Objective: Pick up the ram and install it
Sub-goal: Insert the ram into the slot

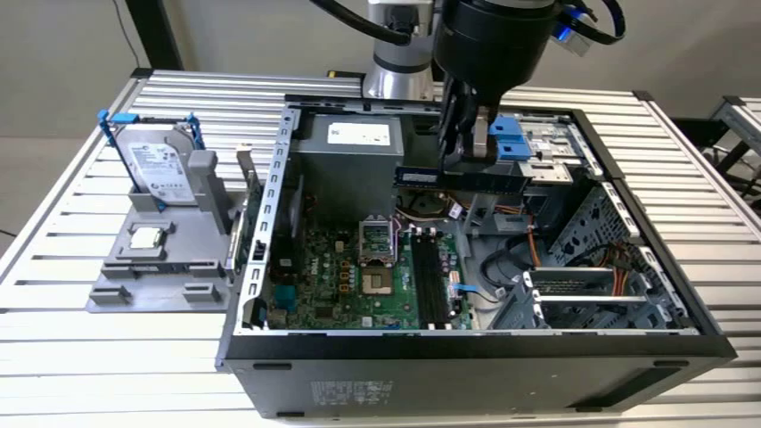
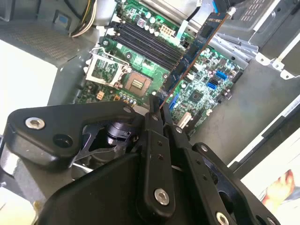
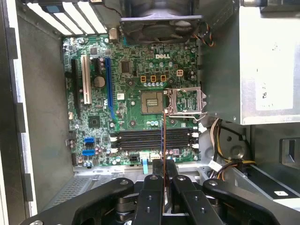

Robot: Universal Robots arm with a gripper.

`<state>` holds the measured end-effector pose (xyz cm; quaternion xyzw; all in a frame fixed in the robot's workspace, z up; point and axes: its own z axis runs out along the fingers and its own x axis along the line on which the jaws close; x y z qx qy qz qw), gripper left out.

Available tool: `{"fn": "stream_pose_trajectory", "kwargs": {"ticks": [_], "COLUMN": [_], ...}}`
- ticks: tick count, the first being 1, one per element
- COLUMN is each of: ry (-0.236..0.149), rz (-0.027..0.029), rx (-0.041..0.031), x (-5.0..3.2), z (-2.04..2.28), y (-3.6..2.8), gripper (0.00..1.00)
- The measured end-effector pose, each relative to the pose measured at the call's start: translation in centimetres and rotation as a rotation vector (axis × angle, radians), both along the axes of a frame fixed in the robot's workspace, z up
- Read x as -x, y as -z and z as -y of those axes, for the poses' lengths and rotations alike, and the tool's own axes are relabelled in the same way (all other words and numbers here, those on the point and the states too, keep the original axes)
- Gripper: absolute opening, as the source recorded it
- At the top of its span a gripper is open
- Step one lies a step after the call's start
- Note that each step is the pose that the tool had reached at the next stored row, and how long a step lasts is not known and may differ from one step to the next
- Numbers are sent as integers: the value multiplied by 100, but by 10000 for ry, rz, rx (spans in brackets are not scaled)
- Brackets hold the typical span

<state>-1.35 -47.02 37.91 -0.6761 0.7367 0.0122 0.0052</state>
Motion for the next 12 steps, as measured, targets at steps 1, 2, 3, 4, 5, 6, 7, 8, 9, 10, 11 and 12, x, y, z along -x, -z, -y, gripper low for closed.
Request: {"fn": "stream_pose_trajectory", "kwargs": {"ticks": [1,2,3,4,5,6,7,8,9,10,11,12], "ry": [37,43,45,48,49,49,49,50,50,50,50,50], "rz": [0,1,0,0,0,1,1,0,1,1,0,0], "rx": [1,-1,1,1,-1,0,-1,0,-1,-1,0,0], "x": [-1,-3,-6,-10,-13,-14,-14,-15,-17,-17,-17,-18], "z": [-3,-7,-15,-26,-36,-39,-39,-43,-48,-48,-49,-50], "y": [0,1,0,1,2,2,2,2,2,2,2,2], "gripper": [0,0,0,0,0,0,0,0,0,0,0,0]}}
